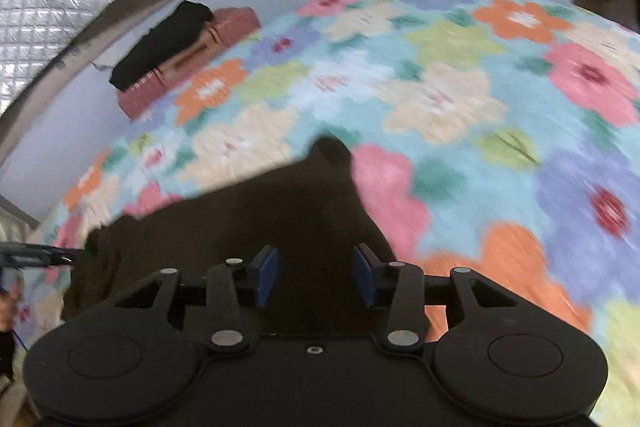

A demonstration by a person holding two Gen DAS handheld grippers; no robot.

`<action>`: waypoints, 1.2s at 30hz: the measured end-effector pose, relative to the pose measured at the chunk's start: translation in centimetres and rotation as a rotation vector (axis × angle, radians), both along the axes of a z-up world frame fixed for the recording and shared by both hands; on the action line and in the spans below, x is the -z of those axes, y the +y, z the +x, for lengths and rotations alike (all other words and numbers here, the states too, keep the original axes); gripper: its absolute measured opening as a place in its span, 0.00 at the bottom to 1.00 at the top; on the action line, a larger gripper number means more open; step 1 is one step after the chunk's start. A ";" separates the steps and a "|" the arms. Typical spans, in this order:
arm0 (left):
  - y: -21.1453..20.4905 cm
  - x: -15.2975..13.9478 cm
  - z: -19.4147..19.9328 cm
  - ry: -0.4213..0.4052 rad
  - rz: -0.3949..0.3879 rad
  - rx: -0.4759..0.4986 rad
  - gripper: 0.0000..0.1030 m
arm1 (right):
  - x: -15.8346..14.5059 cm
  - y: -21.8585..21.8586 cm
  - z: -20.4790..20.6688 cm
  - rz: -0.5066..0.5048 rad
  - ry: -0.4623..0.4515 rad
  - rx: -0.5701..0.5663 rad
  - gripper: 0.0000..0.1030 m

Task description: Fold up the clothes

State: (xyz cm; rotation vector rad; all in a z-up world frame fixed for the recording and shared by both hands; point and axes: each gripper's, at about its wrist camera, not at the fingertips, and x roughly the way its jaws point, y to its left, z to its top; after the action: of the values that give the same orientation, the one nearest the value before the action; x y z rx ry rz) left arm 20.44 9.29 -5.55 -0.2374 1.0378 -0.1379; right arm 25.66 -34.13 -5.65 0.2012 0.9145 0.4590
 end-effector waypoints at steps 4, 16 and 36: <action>-1.4 1.0 1.4 0.001 0.055 -0.006 0.40 | 0.8 1.7 3.3 0.035 0.023 0.005 0.50; -2.3 2.0 2.0 -0.021 0.145 0.022 0.50 | 3.0 4.3 6.4 0.032 0.067 0.005 0.51; 4.9 3.4 2.8 -0.102 -0.020 -0.125 0.06 | 3.4 5.9 9.5 -0.112 -0.077 0.095 0.06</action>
State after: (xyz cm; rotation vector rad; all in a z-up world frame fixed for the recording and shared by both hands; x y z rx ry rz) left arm 23.24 14.15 -8.97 -0.3094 0.9176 -0.0462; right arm 35.20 -28.25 -9.10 0.1231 0.8485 0.3244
